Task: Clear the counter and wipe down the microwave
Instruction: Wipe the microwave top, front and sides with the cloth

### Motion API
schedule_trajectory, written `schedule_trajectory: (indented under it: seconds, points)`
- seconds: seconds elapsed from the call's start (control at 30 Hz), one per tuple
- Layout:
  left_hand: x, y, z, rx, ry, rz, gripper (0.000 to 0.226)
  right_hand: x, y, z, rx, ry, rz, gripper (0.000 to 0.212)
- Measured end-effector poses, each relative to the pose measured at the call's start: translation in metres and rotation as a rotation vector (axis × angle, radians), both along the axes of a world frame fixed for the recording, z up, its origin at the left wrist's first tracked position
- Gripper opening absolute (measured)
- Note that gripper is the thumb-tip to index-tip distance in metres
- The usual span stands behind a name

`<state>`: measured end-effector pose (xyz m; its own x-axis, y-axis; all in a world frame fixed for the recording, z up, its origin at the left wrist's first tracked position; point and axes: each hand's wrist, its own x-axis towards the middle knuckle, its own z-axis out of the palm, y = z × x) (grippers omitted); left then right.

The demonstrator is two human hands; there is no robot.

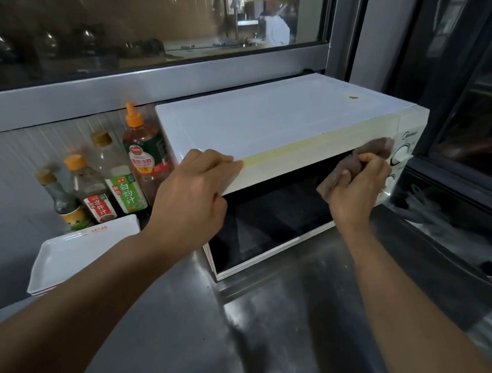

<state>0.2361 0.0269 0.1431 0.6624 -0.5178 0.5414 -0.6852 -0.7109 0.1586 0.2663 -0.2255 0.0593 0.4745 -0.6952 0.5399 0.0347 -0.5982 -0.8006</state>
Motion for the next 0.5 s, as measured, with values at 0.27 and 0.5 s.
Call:
schedule_trajectory:
  seconds: [0.27,0.5]
  points:
    - [0.000,0.000,-0.001,-0.022,-0.036,-0.003,0.055,-0.007,0.014,-0.009,-0.015,0.031,0.016,0.040]
    - [0.004,-0.003,-0.009,-0.087,-0.108,0.023,0.049,0.002,0.011,-0.027,-0.128,0.003,-0.030,0.060]
